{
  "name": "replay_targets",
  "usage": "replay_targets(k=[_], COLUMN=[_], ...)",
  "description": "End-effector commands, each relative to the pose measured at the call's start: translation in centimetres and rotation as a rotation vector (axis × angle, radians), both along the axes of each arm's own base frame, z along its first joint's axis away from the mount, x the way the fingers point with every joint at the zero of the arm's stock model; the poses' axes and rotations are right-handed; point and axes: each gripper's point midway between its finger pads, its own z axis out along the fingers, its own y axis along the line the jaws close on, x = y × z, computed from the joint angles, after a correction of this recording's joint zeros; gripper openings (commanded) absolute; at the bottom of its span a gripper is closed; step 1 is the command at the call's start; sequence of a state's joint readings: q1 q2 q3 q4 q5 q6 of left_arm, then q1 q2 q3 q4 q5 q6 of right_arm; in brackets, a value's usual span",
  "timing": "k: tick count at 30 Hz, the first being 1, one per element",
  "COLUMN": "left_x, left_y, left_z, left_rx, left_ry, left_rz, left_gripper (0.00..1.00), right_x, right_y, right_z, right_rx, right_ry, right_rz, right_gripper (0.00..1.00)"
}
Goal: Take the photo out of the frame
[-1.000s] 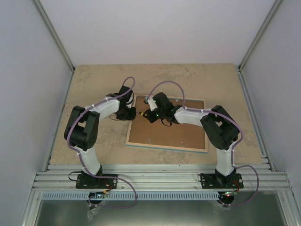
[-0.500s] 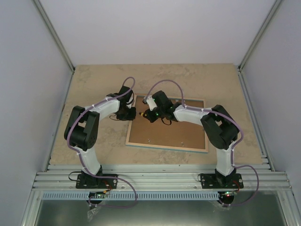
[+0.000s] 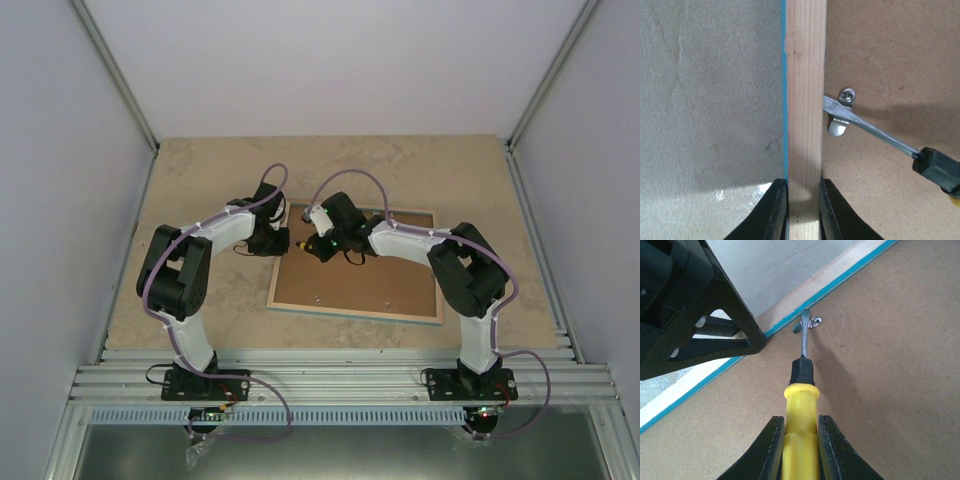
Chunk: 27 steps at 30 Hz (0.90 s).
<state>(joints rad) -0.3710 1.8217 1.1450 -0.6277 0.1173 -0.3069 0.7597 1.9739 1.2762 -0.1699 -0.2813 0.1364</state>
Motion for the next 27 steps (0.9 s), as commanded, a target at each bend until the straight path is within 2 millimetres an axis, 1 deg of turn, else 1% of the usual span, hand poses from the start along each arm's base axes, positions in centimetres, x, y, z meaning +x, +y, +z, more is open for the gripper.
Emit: replay_targets(k=[1,10,15,21,24,27], left_x=[-0.7,-0.5,-0.5,-0.5,-0.5,-0.4], left_y=[0.1,0.2,0.2,0.2,0.2,0.2], left_z=[-0.8,-0.7,-0.6,-0.6,-0.6,-0.5], left_rx=[0.017,0.022,0.023,0.023,0.023,0.022], left_ry=[0.026,0.018,0.017,0.018,0.017,0.01], left_rz=[0.002,0.004,0.005,0.007,0.005,0.008], left_gripper=[0.06,0.06,0.06,0.06,0.06,0.06], right_x=[-4.7,-4.4,-3.6,-3.1,-3.0,-2.6], right_y=[-1.4,-3.0,-3.9,-3.8,-3.6,-3.8], right_z=[-3.6,-2.8,-1.9,-0.8,0.0,0.9], right_rx=[-0.116,-0.146,-0.143,-0.079,-0.035,-0.003], right_ry=[0.159,0.132,0.105,0.085,0.076,0.051], right_rz=[0.078,0.03,-0.019,-0.041,-0.036,-0.049], right_gripper=[0.01,0.01,0.01,0.0,0.0,0.01])
